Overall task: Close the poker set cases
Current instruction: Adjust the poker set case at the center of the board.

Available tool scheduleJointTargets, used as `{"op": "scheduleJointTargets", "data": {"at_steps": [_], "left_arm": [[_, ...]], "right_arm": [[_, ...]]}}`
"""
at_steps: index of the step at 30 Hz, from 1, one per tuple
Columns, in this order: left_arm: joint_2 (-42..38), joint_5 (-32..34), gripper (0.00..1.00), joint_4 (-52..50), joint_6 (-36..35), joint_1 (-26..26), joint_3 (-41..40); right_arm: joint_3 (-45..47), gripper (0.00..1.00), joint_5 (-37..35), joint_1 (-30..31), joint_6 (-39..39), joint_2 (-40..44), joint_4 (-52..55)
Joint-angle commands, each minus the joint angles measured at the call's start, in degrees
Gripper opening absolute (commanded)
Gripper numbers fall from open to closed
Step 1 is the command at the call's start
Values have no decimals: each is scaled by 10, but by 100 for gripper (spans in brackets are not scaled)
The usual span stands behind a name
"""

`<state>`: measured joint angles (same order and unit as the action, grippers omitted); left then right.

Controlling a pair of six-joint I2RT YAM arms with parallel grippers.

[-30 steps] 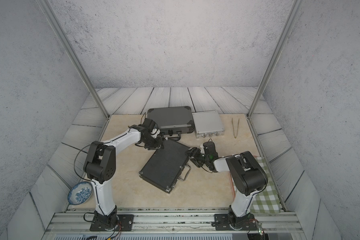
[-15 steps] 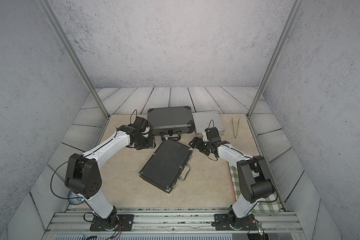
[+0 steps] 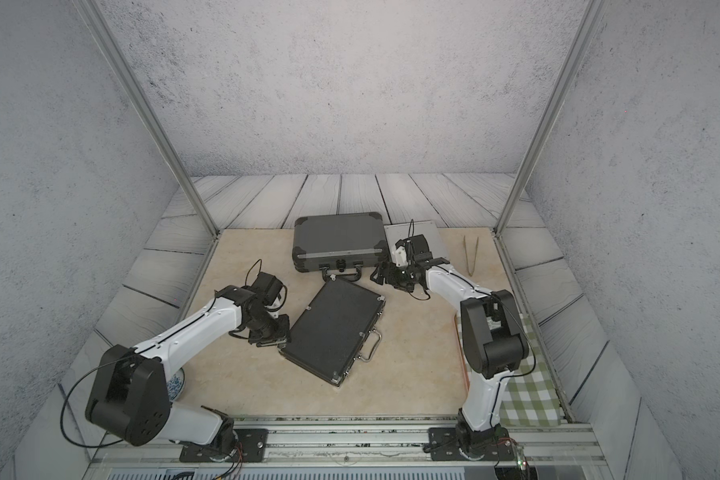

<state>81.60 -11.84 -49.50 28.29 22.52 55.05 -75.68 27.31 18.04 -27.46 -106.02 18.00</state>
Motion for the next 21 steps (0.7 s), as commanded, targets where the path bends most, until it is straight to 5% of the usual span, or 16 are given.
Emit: {"op": "scheduleJointTargets", "data": {"at_steps": [1, 10, 17, 21], "left_arm": [[-10, -54, 31, -4, 5, 0, -33], [-7, -110, 27, 60, 48, 29, -54], [-29, 46, 37, -61, -4, 27, 0], [-54, 16, 35, -80, -21, 27, 9]], "right_arm": [[-18, 87, 25, 2, 14, -28, 15], [-24, 88, 42, 23, 25, -58, 18], [-26, 87, 25, 23, 40, -64, 34], [-27, 87, 26, 22, 37, -71, 34]]}}
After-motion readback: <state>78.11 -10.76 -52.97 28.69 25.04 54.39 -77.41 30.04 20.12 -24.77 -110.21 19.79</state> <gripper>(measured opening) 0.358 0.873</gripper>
